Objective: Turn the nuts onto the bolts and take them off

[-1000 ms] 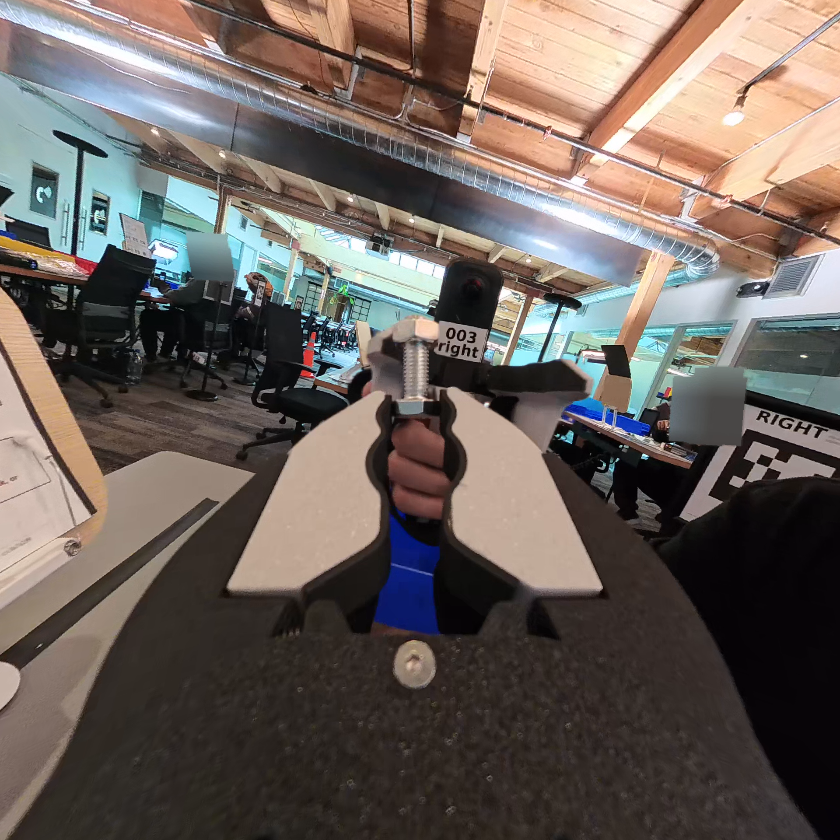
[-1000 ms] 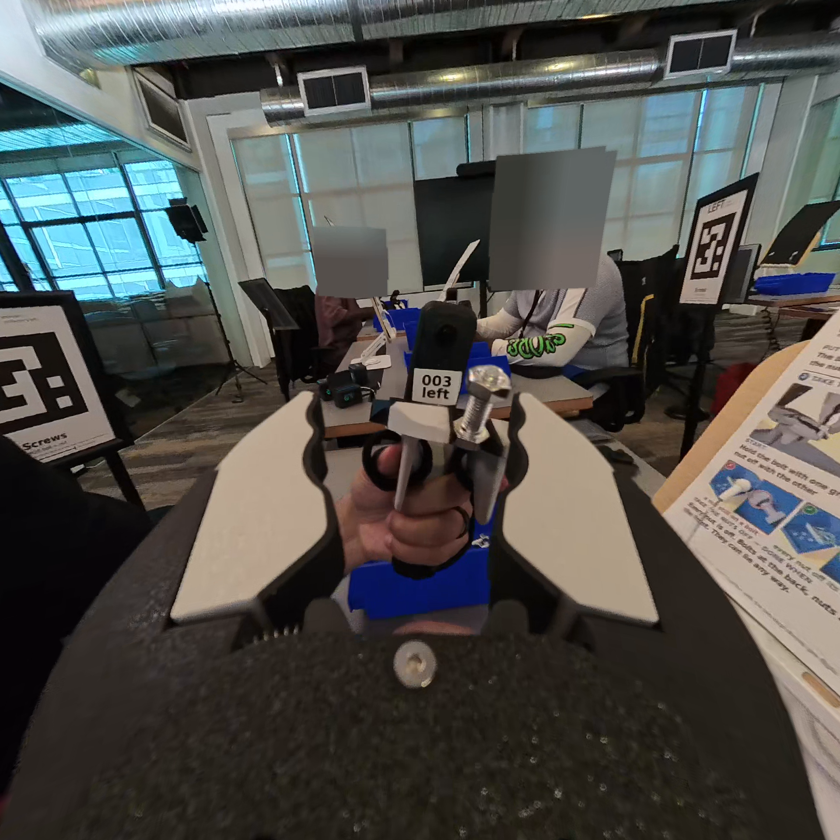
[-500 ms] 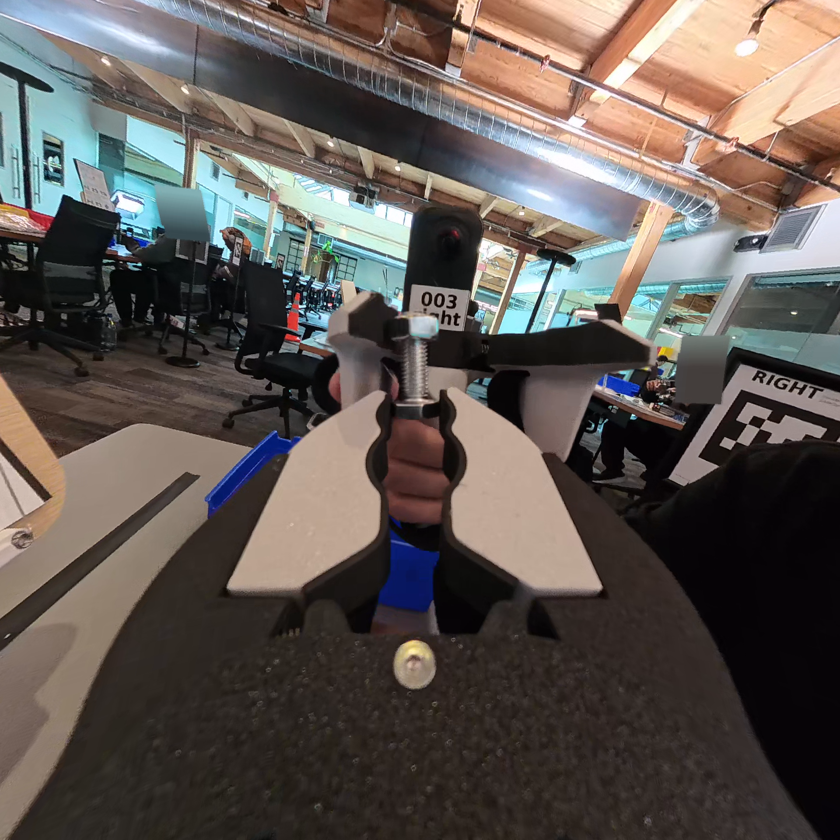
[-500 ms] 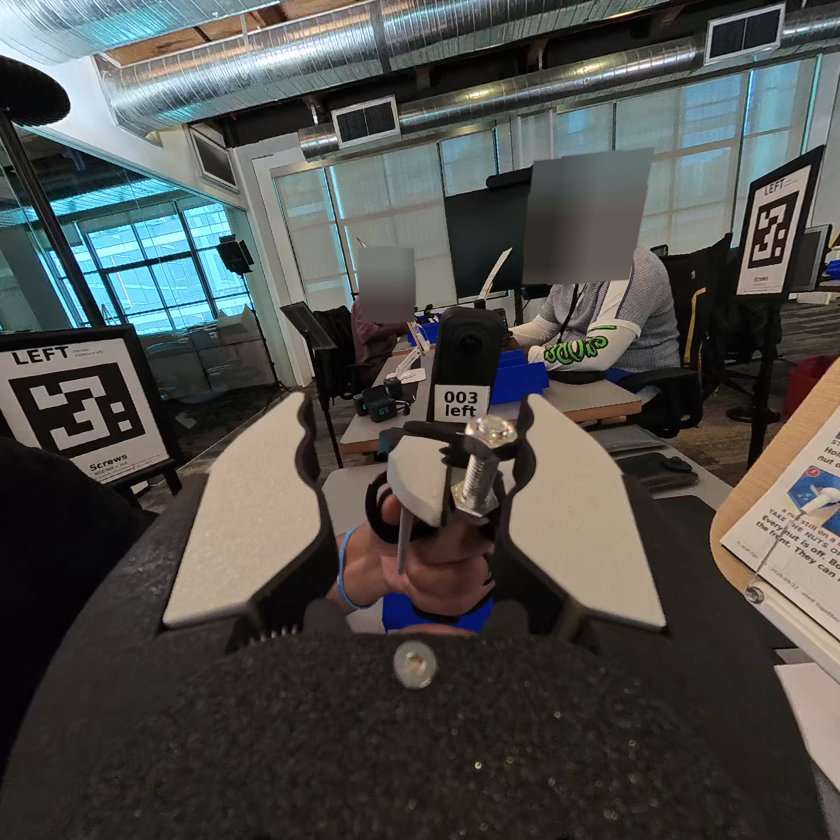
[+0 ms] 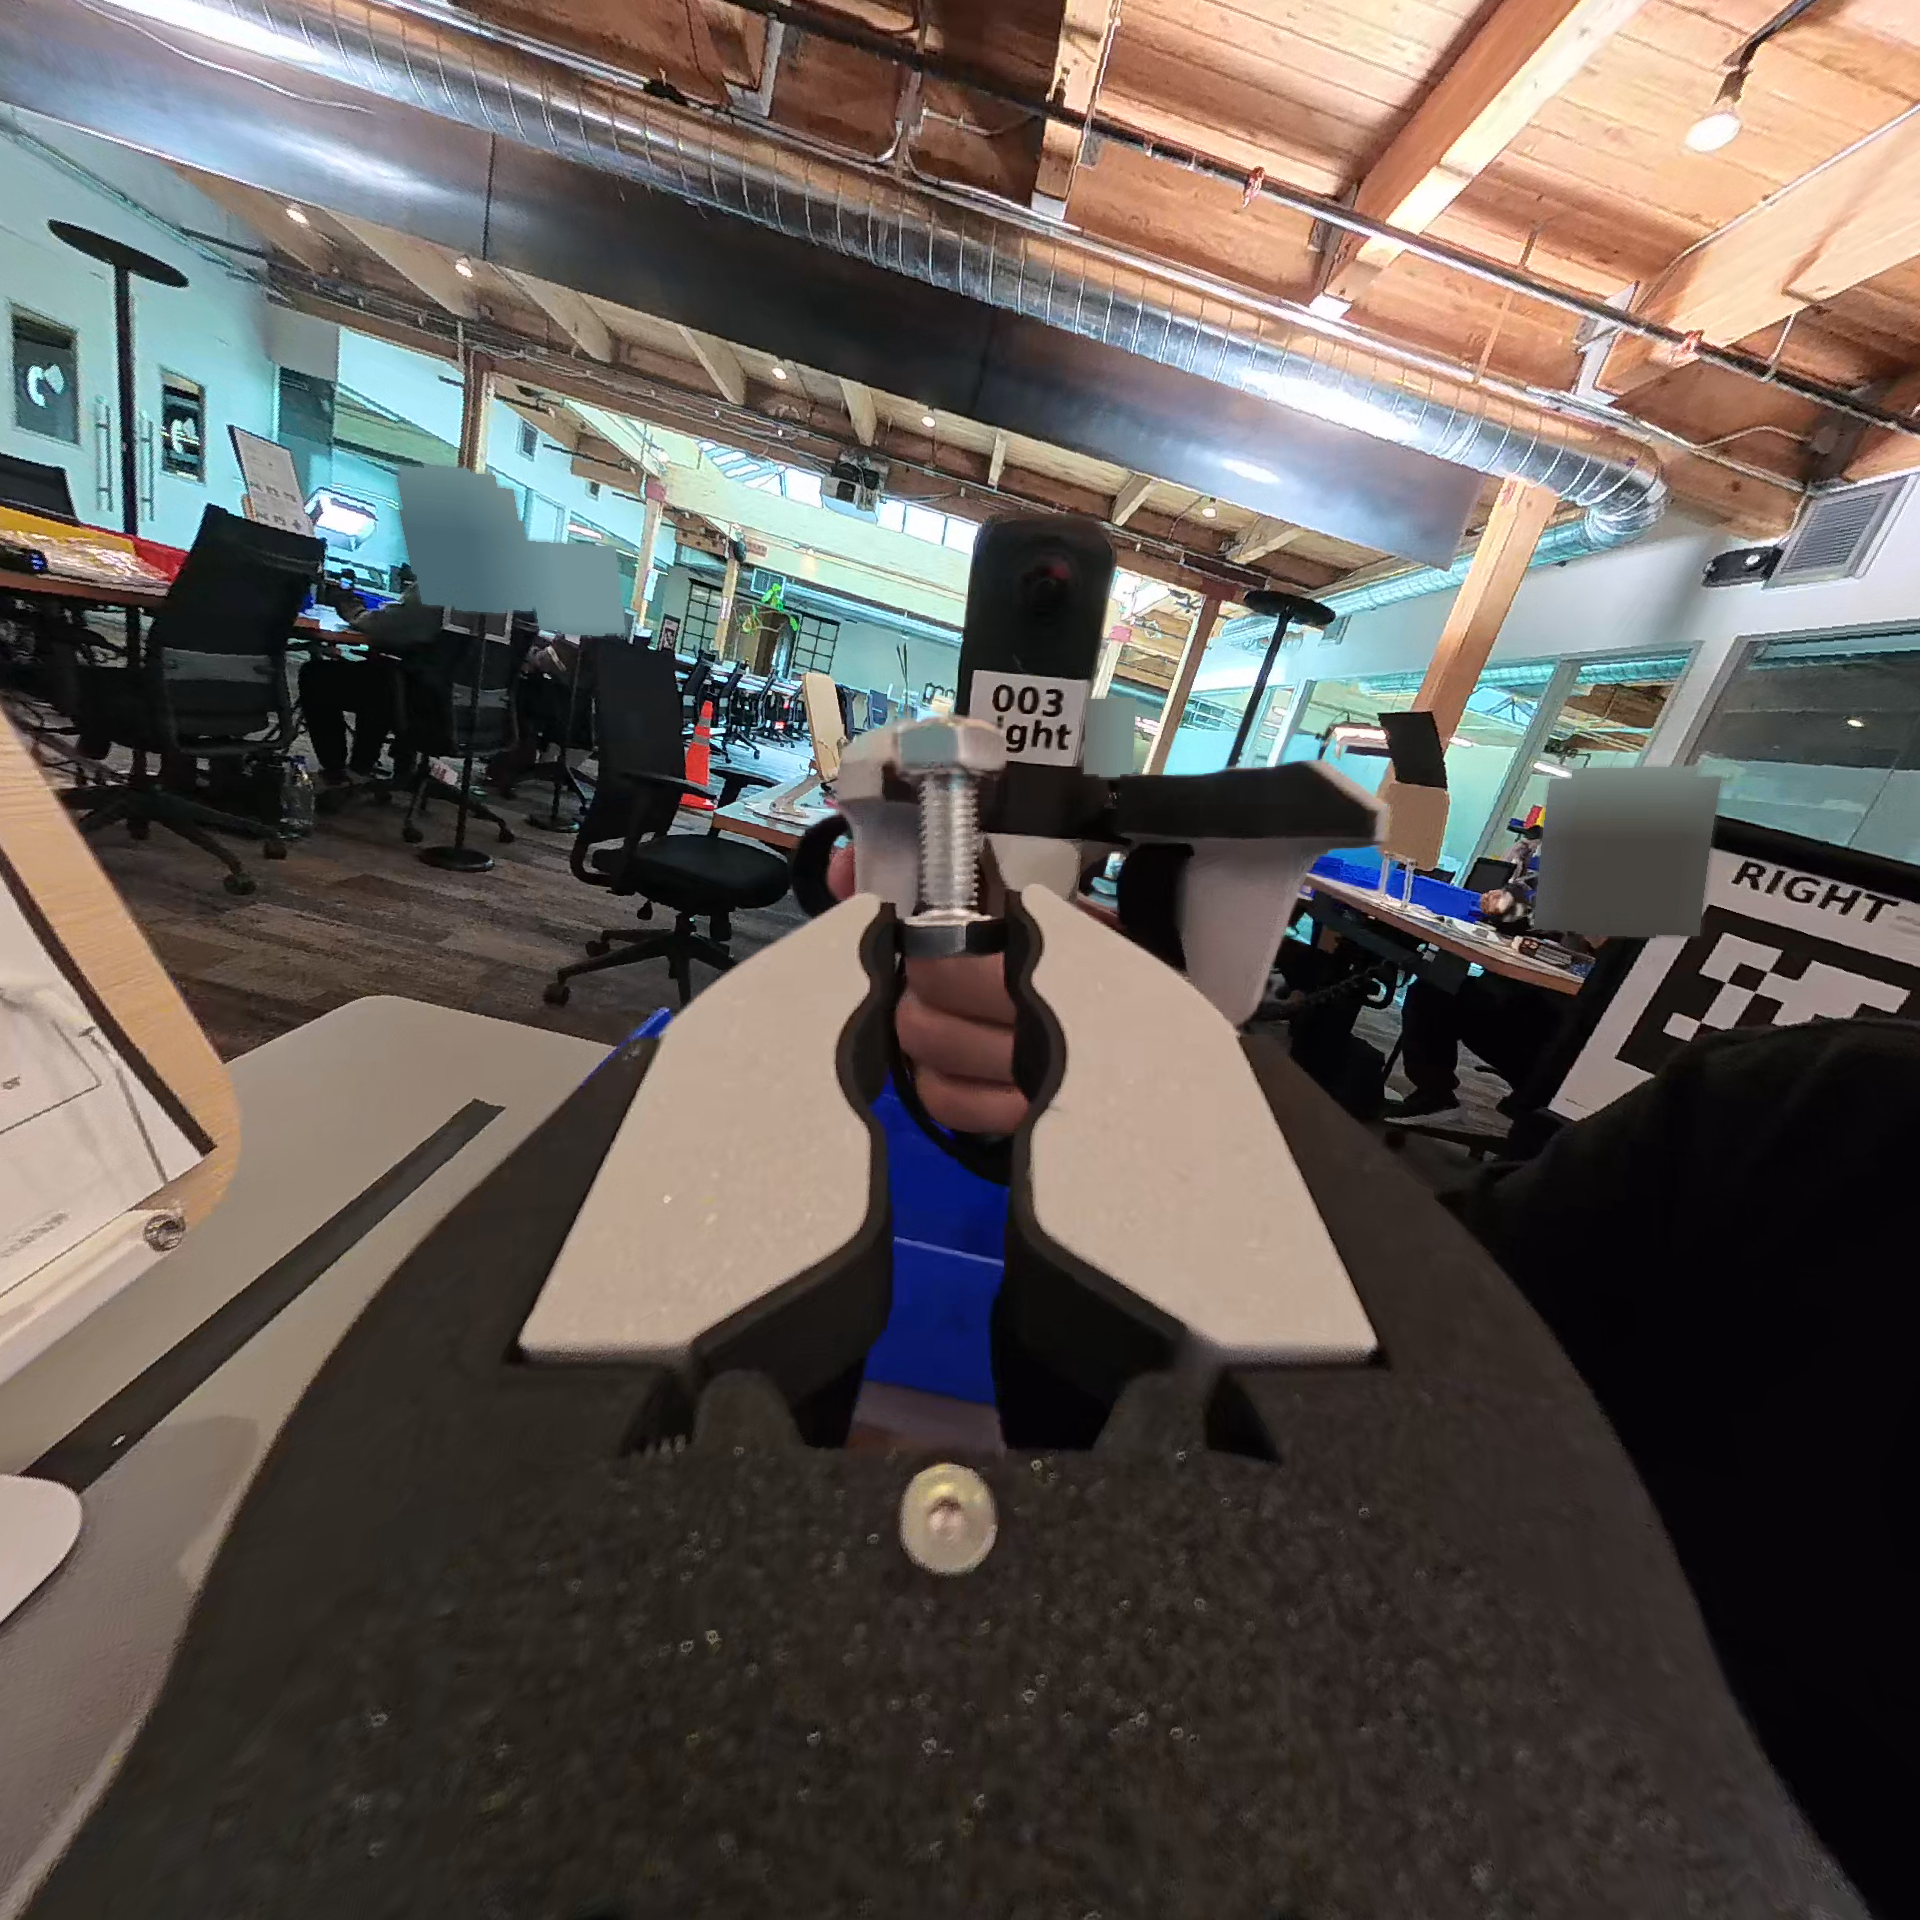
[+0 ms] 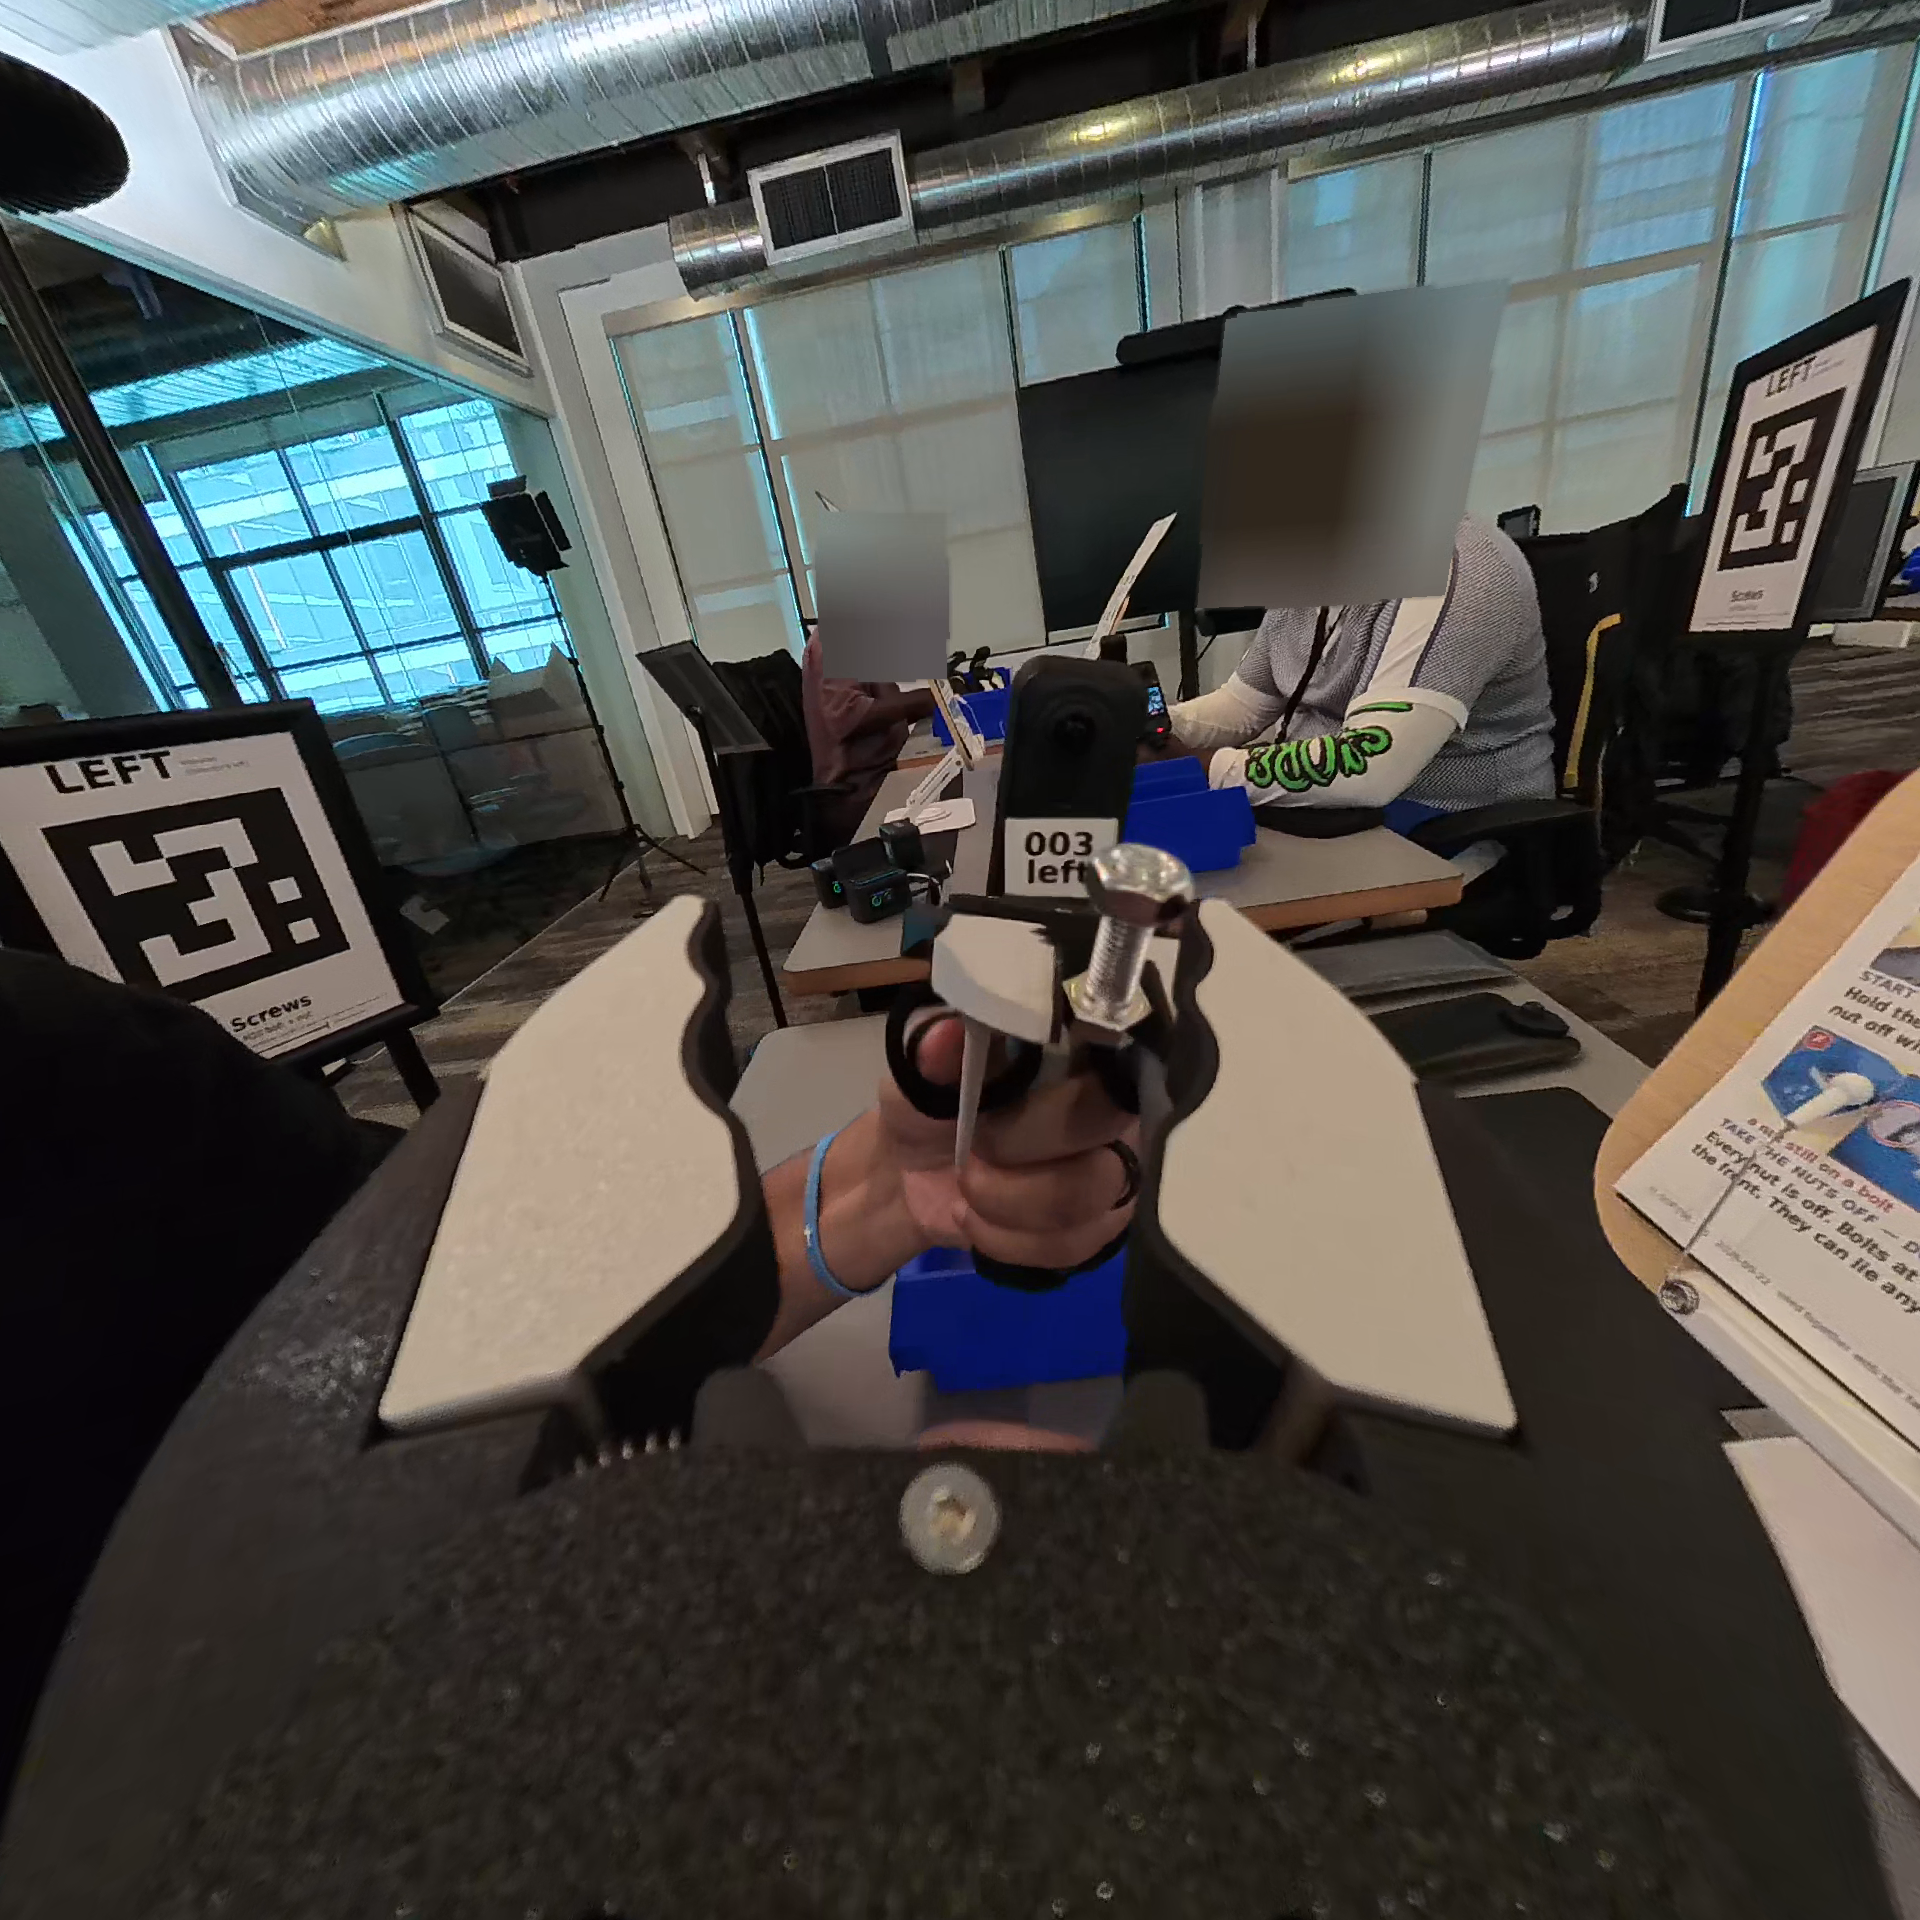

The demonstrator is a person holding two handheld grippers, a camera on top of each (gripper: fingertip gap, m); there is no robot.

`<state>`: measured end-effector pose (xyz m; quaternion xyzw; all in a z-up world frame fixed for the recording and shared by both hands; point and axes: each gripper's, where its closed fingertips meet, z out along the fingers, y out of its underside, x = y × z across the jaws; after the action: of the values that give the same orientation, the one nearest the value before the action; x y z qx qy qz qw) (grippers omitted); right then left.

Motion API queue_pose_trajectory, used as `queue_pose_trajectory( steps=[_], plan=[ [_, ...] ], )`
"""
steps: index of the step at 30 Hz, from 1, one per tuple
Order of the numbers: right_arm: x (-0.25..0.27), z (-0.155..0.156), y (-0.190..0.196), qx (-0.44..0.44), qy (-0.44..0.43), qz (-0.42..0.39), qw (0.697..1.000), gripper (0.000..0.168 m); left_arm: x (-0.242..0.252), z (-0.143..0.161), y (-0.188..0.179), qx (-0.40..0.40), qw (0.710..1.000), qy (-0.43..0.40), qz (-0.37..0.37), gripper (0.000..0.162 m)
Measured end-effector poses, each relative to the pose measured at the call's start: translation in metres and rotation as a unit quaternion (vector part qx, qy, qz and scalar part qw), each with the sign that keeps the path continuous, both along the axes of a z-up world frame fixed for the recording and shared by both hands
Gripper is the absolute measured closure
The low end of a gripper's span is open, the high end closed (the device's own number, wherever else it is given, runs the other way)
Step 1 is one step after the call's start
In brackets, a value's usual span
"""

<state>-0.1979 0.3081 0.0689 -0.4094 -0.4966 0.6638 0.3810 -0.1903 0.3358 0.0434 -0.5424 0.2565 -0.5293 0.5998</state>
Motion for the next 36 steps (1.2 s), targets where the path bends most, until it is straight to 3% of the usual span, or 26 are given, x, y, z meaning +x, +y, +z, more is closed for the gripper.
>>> queue_pose_trajectory(
  steps=[10,23,36],
  plan=[
    [-0.017,-0.009,-0.007,-0.008,-0.005,0.014,1.0,0.083,0.027,-0.012,-0.003,-0.008,0.999,0.033,-0.026,0.144],
    [0.003,0.003,0.0,-0.009,0.008,0.008,1.0,0.087,-0.009,0.001,-0.001,0.003,1.0,0.009,0.006,0.143],
    [-0.014,-0.004,-0.008,-0.012,0.0,0.012,1.0,0.079,0.026,-0.014,-0.003,-0.006,0.999,0.039,-0.032,0.144]
  ],
)
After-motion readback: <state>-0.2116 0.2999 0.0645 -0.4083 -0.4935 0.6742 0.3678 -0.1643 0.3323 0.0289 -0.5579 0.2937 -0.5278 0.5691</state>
